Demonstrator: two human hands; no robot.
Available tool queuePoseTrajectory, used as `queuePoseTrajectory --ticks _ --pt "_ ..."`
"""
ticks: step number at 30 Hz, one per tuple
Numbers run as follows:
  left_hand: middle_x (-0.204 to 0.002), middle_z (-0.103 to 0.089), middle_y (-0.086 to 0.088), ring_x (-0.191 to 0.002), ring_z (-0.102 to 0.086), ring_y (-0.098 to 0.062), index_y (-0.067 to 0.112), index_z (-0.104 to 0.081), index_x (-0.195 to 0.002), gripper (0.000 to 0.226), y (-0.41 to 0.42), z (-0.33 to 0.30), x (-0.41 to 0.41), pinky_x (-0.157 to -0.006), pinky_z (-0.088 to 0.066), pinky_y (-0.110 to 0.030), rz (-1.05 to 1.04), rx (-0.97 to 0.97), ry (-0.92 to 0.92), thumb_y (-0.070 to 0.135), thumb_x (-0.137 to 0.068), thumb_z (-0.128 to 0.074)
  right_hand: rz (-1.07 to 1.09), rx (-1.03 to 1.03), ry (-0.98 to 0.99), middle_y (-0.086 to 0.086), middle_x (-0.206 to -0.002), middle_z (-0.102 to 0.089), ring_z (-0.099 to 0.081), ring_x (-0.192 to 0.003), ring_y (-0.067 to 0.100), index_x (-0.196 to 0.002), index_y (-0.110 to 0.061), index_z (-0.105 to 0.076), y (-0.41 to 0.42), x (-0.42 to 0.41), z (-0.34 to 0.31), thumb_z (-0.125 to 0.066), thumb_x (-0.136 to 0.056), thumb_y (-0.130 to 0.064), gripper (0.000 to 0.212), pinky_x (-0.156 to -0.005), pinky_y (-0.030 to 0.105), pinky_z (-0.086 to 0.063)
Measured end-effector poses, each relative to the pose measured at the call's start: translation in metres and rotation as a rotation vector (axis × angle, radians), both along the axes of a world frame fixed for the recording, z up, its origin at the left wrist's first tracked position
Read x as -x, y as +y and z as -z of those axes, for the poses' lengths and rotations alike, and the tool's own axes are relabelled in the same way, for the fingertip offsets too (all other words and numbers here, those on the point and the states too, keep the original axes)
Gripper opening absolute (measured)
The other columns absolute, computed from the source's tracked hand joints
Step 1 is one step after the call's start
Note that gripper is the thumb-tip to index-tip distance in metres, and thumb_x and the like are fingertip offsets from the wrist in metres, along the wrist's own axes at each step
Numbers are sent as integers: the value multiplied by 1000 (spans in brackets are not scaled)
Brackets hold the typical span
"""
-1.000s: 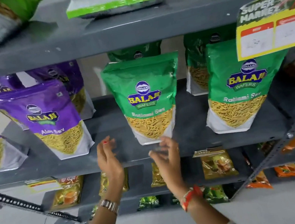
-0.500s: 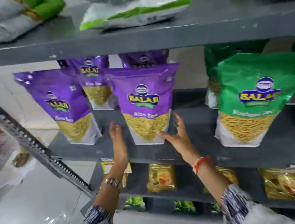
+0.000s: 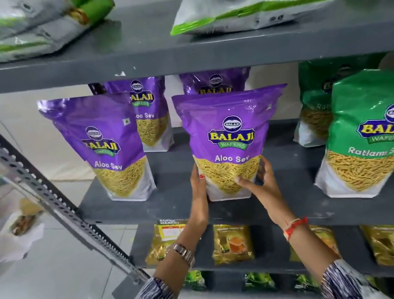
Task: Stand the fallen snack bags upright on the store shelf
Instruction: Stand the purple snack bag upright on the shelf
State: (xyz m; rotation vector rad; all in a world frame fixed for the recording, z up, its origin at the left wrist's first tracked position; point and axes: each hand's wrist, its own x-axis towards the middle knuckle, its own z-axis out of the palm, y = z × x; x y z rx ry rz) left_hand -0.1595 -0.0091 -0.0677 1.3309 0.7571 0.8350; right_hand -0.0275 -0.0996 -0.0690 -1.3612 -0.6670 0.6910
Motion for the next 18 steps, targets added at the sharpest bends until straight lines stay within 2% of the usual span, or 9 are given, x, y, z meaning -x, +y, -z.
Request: queuePoseTrajectory --ticks 1,3,5,7,9,11,14,16,18 --pt "-150 -34 1 -134 -39 -15 26 -25 -144 72 -3 -1 6 -113 -34 -46 4 1 13 61 -83 -44 33 -16 9 3 -135 -52 -54 -117 6 -140 -22 -32 -2 4 -1 -78 -73 -7 82 -79 11 -53" --pt "-148 -30 11 -136 -33 -11 34 -24 -142 61 -7 4 18 -116 -27 -46 -68 9 47 57 -87 -39 146 -52 50 4 -140 -47 -51 -120 8 -139 -20 -33 -7 19 -2 -79 -72 -6 82 -96 24 -51" --pt "-143 -43 5 -129 -44 -15 39 -42 -128 44 -8 7 36 -111 -35 -46 -239 -42 35 54 -87 -41 283 -72 59 9 -141 -43 -48 -120 10 -132 -23 -40 -15 40 4 -82 -69 -14 76 -105 38 -44" --pt "-126 -56 -4 -116 -53 -23 30 -53 -116 31 1 11 57 -100 -43 -43 -449 -113 -21 40 -88 -42 310 -98 5 12 -131 -48 -53 -113 13 -117 -32 -48 -21 66 11 -79 -64 -29 62 -100 37 -46" --pt "-115 -54 -6 -107 -51 -20 12 -51 -116 27 21 7 80 -94 -43 -27 -651 -161 -29 21 -93 -40 221 -86 -64 10 -120 -52 -56 -109 18 -111 -36 -49 -14 93 16 -73 -65 -34 51 -96 34 -49" --pt "-110 -49 -4 -101 -49 -15 5 -45 -117 25 47 -3 103 -86 -42 -11 -795 -140 -61 12 -95 -38 115 -70 -156 2 -113 -55 -57 -105 14 -108 -38 -50 4 112 19 -71 -70 -27 45 -92 29 -50" --pt "-117 -49 -2 -103 -50 -10 3 -36 -131 40 85 -23 125 -89 -41 -11 -845 -154 -16 21 -96 -37 -72 -12 -288 -7 -115 -54 -55 -108 11 -112 -38 -48 45 132 13 -71 -78 -15 47 -90 26 -50" --pt "-116 -47 6 -103 -49 -5 11 -26 -141 45 106 -36 132 -86 -37 -6 -764 -83 -27 24 -98 -32 -172 53 -288 -4 -124 -51 -53 -115 21 -122 -31 -46 74 140 9 -69 -82 -12 50 -90 26 -47" --pt "-126 -45 4 -114 -47 -11 20 -25 -142 48 131 -37 138 -101 -33 -22 -671 32 -78 36 -97 -29 -279 94 -273 3 -137 -45 -45 -130 27 -137 -21 -40 100 146 2 -65 -87 -14 57 -99 33 -45"
